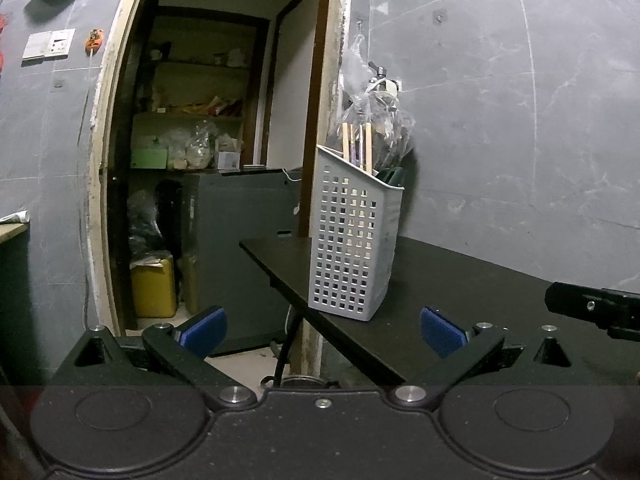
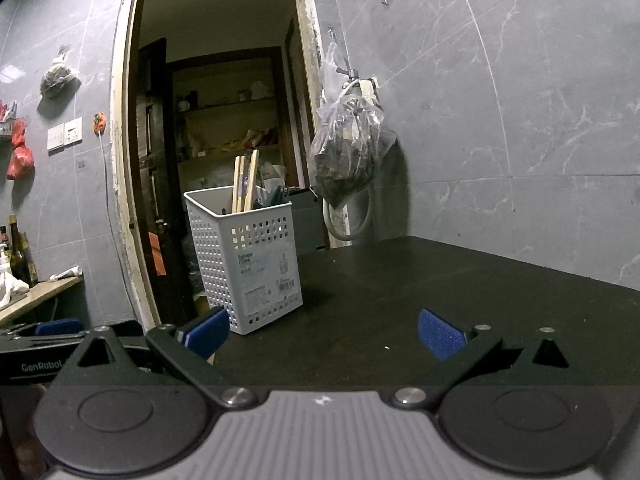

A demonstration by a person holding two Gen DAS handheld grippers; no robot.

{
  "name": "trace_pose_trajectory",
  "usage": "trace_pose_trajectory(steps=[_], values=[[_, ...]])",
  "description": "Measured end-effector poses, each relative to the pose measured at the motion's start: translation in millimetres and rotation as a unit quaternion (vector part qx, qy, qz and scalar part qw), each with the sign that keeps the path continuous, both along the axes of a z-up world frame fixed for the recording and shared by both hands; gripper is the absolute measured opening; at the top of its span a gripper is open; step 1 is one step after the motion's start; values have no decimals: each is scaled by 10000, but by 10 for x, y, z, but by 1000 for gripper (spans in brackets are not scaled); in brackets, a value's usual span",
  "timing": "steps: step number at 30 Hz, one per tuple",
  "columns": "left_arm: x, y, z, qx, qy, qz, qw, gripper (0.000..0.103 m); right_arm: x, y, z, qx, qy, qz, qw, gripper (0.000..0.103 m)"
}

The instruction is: Organize utensils

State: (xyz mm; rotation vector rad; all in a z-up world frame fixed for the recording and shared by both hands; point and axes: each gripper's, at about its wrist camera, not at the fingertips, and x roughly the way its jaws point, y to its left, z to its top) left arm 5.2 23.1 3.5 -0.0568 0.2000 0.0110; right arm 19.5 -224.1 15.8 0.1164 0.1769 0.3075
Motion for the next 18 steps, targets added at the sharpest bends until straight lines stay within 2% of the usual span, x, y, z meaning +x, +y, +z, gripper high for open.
trace_pose_trajectory(steps=[18], values=[[-7, -2, -19, 14, -3, -10, 10000, 102, 11, -5, -34, 16, 57, -37, 10000, 103]])
